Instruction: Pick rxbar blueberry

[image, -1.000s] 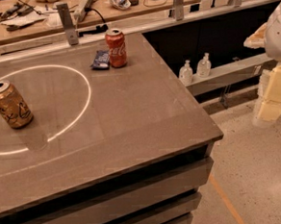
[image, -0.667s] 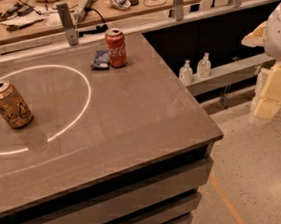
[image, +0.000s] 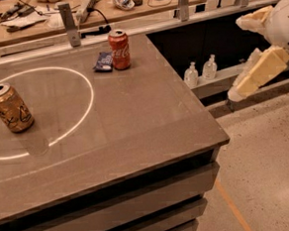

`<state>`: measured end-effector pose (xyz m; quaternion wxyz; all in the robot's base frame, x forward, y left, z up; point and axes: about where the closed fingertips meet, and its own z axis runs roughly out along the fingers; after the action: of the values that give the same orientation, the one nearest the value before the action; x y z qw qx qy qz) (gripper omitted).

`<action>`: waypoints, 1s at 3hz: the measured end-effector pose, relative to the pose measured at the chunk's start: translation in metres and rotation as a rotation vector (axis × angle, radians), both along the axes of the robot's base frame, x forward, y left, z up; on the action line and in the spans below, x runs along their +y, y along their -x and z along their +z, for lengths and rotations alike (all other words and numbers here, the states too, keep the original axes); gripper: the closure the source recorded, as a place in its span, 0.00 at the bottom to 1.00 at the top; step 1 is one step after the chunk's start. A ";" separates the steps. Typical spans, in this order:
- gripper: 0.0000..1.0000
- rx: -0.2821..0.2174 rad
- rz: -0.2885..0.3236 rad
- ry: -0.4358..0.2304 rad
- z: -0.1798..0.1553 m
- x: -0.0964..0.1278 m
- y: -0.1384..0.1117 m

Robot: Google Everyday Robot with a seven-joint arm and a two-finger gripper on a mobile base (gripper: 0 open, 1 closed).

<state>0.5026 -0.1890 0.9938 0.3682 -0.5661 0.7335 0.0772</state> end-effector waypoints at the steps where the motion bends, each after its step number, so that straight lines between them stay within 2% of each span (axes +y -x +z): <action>1: 0.00 -0.073 0.030 -0.212 0.028 0.041 -0.027; 2: 0.00 -0.084 0.055 -0.297 0.038 0.063 -0.036; 3: 0.00 -0.046 0.044 -0.343 0.029 0.086 -0.051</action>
Offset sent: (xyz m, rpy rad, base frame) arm 0.0484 0.0829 0.0503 0.4065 -0.0963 0.0766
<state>0.5536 -0.1027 1.0228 0.4743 -0.5126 0.6883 0.1963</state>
